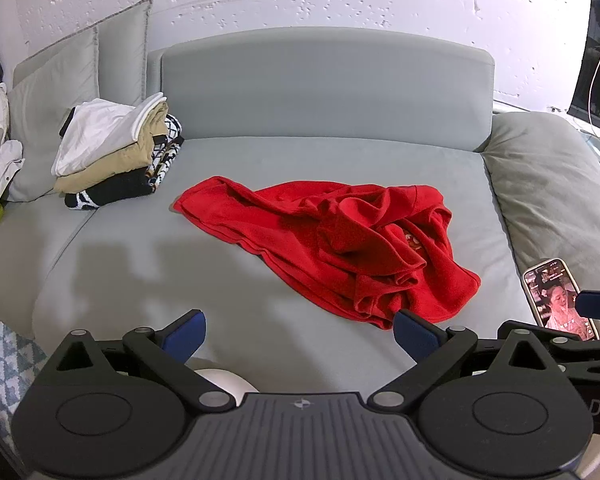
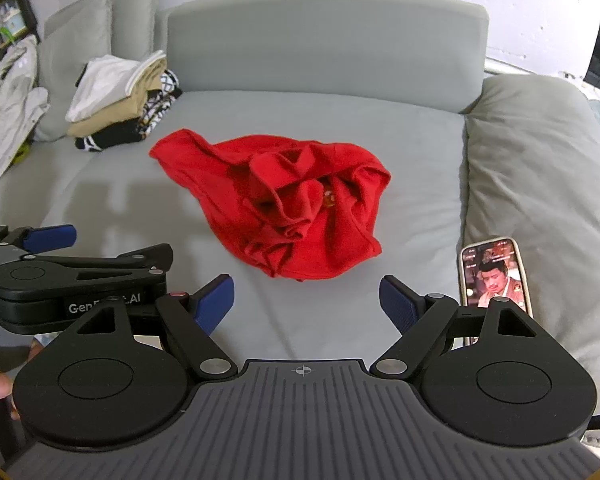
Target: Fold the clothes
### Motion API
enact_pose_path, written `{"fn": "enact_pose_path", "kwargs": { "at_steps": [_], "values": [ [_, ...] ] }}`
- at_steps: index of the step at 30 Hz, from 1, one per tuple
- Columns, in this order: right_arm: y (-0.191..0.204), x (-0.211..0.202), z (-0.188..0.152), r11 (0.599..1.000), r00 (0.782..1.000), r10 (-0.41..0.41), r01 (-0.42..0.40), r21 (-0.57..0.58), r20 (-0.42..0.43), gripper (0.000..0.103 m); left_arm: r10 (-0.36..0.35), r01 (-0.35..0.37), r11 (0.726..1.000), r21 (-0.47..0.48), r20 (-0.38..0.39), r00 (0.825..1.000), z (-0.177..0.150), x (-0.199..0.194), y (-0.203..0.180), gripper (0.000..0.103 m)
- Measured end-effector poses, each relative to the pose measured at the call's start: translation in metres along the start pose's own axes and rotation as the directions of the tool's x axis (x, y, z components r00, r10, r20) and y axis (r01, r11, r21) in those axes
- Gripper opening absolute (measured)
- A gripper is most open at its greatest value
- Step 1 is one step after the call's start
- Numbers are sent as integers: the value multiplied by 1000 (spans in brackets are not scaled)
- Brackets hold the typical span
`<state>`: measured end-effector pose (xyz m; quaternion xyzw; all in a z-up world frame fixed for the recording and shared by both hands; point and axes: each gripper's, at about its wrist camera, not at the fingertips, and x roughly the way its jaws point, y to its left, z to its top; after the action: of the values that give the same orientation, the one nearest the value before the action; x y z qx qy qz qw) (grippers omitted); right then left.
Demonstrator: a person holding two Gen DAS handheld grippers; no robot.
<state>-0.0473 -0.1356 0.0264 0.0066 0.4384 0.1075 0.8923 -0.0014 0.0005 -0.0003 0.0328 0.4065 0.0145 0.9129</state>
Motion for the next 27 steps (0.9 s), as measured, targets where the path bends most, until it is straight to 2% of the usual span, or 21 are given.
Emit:
{"fn": "enact_pose_path", "kwargs": {
  "at_steps": [27],
  "values": [
    [1, 1, 0, 1000, 1000, -12, 12, -4, -14, 85, -1, 1, 1000, 2, -7, 1000, 1, 3, -3, 100]
  ]
}}
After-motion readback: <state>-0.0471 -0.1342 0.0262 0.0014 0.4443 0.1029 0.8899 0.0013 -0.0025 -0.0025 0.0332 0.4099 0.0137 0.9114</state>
